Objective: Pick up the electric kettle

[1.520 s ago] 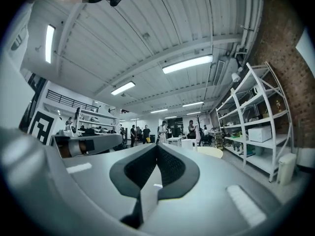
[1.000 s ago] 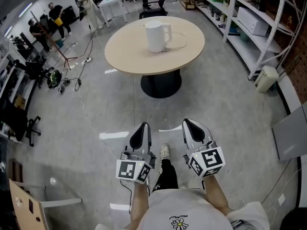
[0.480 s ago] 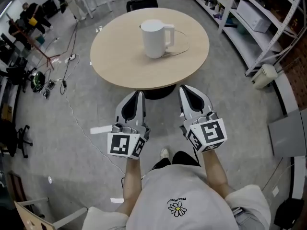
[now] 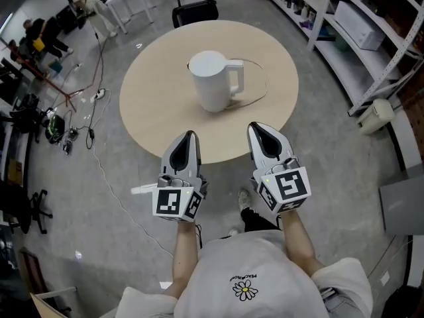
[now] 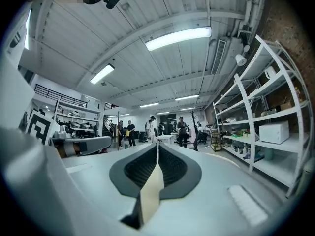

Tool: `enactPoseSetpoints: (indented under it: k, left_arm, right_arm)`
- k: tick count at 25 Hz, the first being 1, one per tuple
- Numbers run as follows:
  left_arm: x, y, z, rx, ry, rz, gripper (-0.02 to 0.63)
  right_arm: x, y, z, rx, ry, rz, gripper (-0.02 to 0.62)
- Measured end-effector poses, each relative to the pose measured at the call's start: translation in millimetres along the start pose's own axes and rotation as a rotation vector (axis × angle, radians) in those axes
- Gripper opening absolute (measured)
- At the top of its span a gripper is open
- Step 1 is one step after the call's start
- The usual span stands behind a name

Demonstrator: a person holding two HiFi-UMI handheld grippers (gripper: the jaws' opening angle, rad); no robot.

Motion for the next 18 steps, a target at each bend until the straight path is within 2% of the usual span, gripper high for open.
enactPoseSetpoints:
  k: [3,8,11,13,18]
  left_arm:
    - [7,-50,-12,0.002,-0.013,0.026,0.000]
    - [22,-111,-29,-0.002,-0.016,0.004,0.182]
    - [34,-141,-61,0.063,-0.017,-0.017,0.300]
    - [42,-159,-87,0.116,-0.019,-0.015,0.343]
    - [56,-204,-128,0.192,-0.019,-0.023,0.406]
  right_arm:
    - [-46,-29,-10,0.047,0.013,0.010,0.014]
    - [-107,-80,-23,0.100,0.021,0.000,0.084]
    - [-133,-107,-38,0.139,-0.008,-0.015,0.125]
    - [-149,-123,-52,0.177,-0.016,-0.023,0.151]
    - [-192,-158,-82,0.277,-0.031,-0.076,0.158]
Point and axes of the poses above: the fingertips, and each gripper's own axes: y backward along the fingers, x to its left, z out of its top, the point moved 2 cm from there along y, backward along the fingers, and after that the axes turned 14 degrees about z, right-handed, at the moved point
